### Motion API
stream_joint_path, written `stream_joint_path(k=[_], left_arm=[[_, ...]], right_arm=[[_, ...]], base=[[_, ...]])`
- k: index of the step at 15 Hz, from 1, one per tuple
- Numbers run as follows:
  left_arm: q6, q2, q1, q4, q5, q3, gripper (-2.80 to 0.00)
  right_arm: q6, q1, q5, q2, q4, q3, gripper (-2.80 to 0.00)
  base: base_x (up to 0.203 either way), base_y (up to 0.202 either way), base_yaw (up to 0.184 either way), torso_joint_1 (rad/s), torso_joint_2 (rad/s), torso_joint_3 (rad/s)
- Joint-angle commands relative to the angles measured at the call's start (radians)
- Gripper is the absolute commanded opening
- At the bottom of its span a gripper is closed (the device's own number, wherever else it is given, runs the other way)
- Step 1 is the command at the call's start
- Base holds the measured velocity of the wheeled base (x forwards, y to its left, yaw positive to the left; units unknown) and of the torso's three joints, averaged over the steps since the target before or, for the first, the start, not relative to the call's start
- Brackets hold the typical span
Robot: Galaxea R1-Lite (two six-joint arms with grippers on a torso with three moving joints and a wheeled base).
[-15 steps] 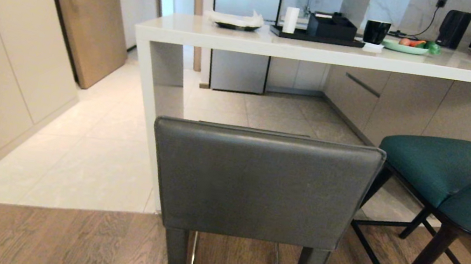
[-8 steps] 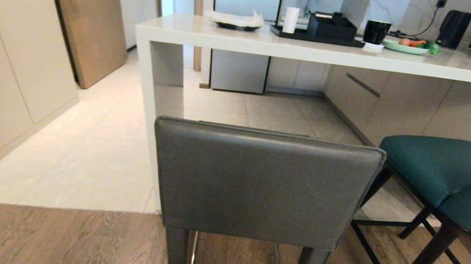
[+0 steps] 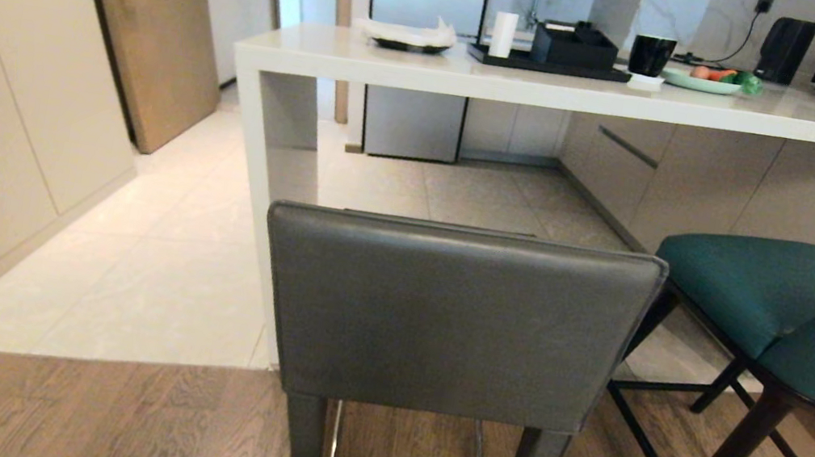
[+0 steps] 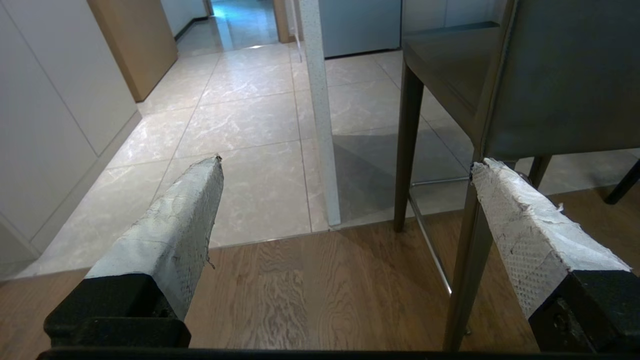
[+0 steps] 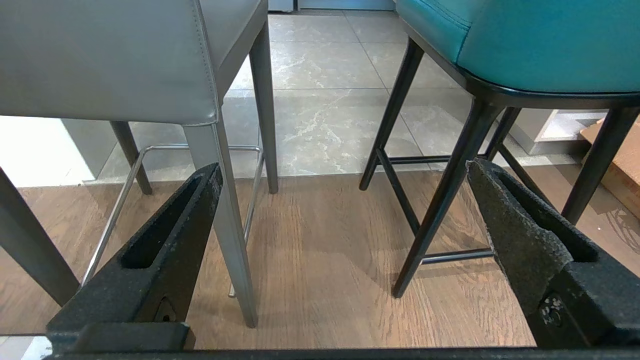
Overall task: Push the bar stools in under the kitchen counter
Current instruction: Push the blue chair back under the dining table
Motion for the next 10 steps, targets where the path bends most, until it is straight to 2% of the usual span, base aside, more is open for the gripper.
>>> stream_joint_path(k=[1,6,8,10], left_arm=[[0.000,0.003,0.000,-0.002,0.000,0.040,0.00],[-0.033,0.002,0.000,-0.003,0.005,0.040,0.00],[-0.033,0.002,0.002,-0.005,0.041,0.040,0.00],[-0.044,0.002,0.000,-0.005,0.045,0.040,0.00]], right_arm=[[-0.002,0.000,-0.001,0.000,0.004,0.002,0.00],[0.021,0.000,-0.008,0.000,0.001,0.002,0.00],[0.026,0.000,-0.008,0.000,0.001,0.002,0.00],[0.043,0.000,-0.014,0.000,-0.001,0.002,0.00]], base=[[0.000,0.000,0.000,0.000,0.00,0.000],[0.000,0.000,0.000,0.000,0.00,0.000],[0.000,0.000,0.000,0.000,0.00,0.000],[0.000,0.000,0.000,0.000,0.00,0.000]])
